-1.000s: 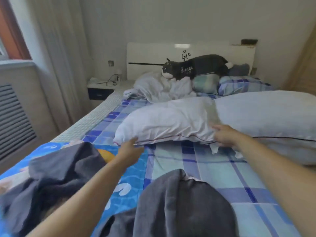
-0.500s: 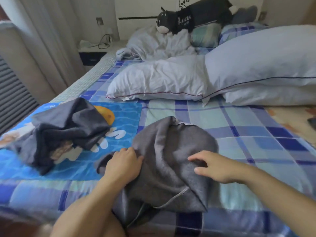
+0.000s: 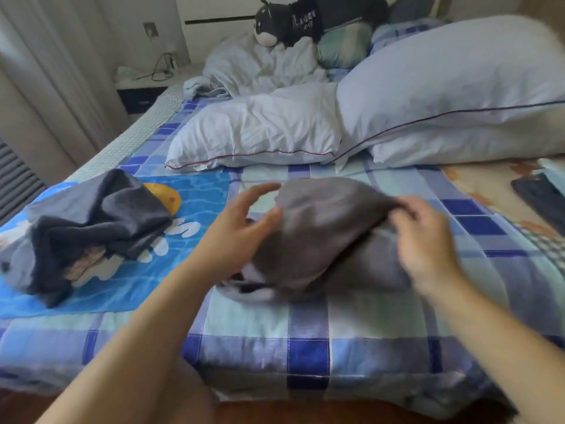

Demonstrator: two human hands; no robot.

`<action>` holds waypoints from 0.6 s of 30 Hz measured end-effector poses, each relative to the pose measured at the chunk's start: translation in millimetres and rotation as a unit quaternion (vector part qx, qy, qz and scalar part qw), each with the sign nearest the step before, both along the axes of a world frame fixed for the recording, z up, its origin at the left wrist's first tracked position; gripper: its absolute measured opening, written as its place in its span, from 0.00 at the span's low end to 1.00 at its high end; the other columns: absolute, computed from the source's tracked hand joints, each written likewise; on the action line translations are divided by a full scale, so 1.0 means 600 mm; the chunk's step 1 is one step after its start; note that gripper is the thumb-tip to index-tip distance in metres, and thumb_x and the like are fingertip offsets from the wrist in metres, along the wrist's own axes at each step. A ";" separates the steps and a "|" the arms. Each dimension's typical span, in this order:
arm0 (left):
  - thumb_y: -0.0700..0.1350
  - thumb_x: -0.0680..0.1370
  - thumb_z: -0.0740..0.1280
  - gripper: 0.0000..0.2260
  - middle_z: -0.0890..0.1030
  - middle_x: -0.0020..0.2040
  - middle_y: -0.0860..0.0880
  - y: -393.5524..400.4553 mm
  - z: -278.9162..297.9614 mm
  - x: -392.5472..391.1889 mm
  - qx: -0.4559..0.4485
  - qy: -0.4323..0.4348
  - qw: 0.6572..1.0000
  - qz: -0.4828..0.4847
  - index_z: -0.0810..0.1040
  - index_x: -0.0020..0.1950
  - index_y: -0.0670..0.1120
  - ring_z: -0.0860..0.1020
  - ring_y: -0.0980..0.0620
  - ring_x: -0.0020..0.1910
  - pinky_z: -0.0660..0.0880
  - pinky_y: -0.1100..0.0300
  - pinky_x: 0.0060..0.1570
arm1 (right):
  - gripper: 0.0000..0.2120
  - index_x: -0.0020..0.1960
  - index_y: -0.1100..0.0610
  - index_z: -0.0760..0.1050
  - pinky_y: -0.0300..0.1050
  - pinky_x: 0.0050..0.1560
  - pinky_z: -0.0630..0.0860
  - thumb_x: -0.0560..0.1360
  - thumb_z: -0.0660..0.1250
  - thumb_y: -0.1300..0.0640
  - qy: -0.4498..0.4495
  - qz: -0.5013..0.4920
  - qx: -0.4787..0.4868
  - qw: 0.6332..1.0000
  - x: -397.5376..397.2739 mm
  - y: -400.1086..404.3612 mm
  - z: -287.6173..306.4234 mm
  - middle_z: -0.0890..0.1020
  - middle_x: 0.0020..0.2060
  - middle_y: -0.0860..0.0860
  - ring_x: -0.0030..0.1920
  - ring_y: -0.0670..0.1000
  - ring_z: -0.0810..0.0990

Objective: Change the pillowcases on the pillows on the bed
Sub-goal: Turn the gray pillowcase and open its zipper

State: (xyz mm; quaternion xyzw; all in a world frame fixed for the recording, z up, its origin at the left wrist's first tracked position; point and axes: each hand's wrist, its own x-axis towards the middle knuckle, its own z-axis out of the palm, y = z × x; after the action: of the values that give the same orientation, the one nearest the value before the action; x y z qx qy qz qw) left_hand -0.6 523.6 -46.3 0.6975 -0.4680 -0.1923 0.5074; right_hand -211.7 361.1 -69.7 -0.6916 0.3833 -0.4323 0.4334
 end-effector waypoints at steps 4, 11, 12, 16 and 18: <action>0.55 0.76 0.67 0.25 0.75 0.68 0.49 0.005 -0.115 -0.009 0.252 -0.161 0.953 -0.041 0.71 0.74 0.54 0.74 0.49 0.67 0.67 0.56 0.70 | 0.12 0.38 0.50 0.82 0.50 0.51 0.75 0.66 0.63 0.64 0.019 -0.162 0.126 0.978 -0.096 -0.122 -0.010 0.82 0.36 0.47 0.47 0.55 0.80; 0.58 0.77 0.64 0.24 0.70 0.64 0.43 -0.016 -0.113 -0.044 0.274 -0.295 0.890 0.212 0.68 0.71 0.54 0.71 0.38 0.63 0.72 0.46 0.58 | 0.13 0.56 0.56 0.79 0.46 0.55 0.69 0.74 0.64 0.66 0.252 -0.165 -0.142 0.943 -0.111 -0.105 -0.007 0.77 0.54 0.57 0.52 0.56 0.76; 0.61 0.77 0.62 0.23 0.72 0.62 0.43 -0.007 -0.102 -0.041 0.320 -0.326 0.864 0.212 0.68 0.69 0.53 0.74 0.38 0.62 0.73 0.46 0.54 | 0.10 0.52 0.55 0.80 0.44 0.52 0.69 0.74 0.65 0.66 0.221 -0.109 -0.187 0.951 -0.095 -0.075 -0.003 0.78 0.50 0.53 0.48 0.52 0.76; 0.58 0.79 0.60 0.14 0.82 0.51 0.43 0.018 -0.098 -0.015 0.409 -0.293 0.847 0.174 0.74 0.49 0.47 0.80 0.37 0.50 0.74 0.52 0.43 | 0.10 0.55 0.54 0.80 0.42 0.58 0.70 0.74 0.72 0.55 0.265 0.126 -0.313 0.904 -0.050 0.025 -0.053 0.78 0.49 0.47 0.52 0.49 0.74; 0.49 0.77 0.61 0.09 0.83 0.41 0.44 0.022 -0.097 -0.003 0.367 -0.167 0.900 0.167 0.78 0.42 0.47 0.82 0.40 0.41 0.81 0.49 0.42 | 0.18 0.61 0.53 0.79 0.45 0.63 0.71 0.73 0.73 0.49 0.314 0.177 -0.322 0.876 -0.038 0.036 -0.087 0.77 0.54 0.47 0.56 0.50 0.73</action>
State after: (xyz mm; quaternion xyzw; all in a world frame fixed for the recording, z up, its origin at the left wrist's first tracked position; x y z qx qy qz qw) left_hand -2.5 536.6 -104.6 0.9241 -0.3184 -0.1435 0.1551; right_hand -234.7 382.4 -121.9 -0.9484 0.2106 -0.2082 0.1131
